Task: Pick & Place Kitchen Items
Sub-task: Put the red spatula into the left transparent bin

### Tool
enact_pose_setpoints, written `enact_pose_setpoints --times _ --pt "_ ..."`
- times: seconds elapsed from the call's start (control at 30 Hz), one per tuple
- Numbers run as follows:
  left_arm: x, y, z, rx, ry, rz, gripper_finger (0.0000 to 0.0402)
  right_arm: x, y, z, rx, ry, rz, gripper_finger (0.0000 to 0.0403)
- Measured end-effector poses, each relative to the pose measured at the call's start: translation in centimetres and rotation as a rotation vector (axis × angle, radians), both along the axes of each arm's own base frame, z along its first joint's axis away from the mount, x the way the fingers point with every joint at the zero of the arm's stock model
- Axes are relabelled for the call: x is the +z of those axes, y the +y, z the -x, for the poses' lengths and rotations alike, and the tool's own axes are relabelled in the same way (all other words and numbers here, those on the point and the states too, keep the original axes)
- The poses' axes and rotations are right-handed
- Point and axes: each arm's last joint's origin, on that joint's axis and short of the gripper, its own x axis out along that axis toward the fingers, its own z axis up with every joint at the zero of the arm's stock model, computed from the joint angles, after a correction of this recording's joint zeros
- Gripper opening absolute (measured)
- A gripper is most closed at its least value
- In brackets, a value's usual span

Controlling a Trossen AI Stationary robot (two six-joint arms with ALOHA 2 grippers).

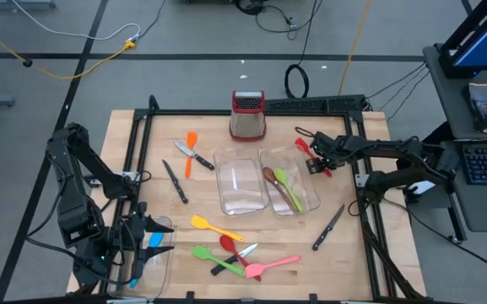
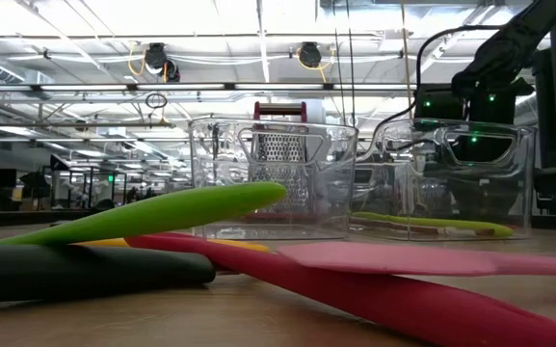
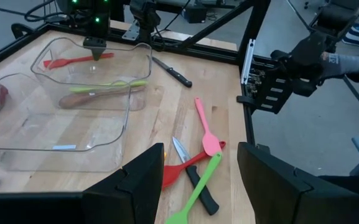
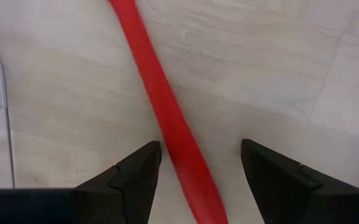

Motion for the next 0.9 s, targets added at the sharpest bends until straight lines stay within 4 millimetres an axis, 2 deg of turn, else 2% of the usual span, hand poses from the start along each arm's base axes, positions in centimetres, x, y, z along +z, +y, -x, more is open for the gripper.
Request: enact_pose_setpoints --times 0.1,0.3,0.57,0.9 --pt "0.0 0.0 0.0 0.000 0.000 0.000 0.0209 -0.6 0.3 0.6 -0.037 0.028 -0.008 0.0194" --pt "0.0 0.0 0.0 0.008 0.000 0.017 0.0209 -1.6 1.2 2.1 -0.123 0.078 -0.004 0.0125" --pt "0.0 0.0 0.0 0.005 0.000 0.010 0.0209 -1.6 2.1 3.6 -0.197 0.054 0.013 0.0037" --pt "0.0 0.0 0.0 -0.007 0.012 0.015 0.0209 -1.8 2.9 4.7 -0.262 0.006 0.026 0.0028"
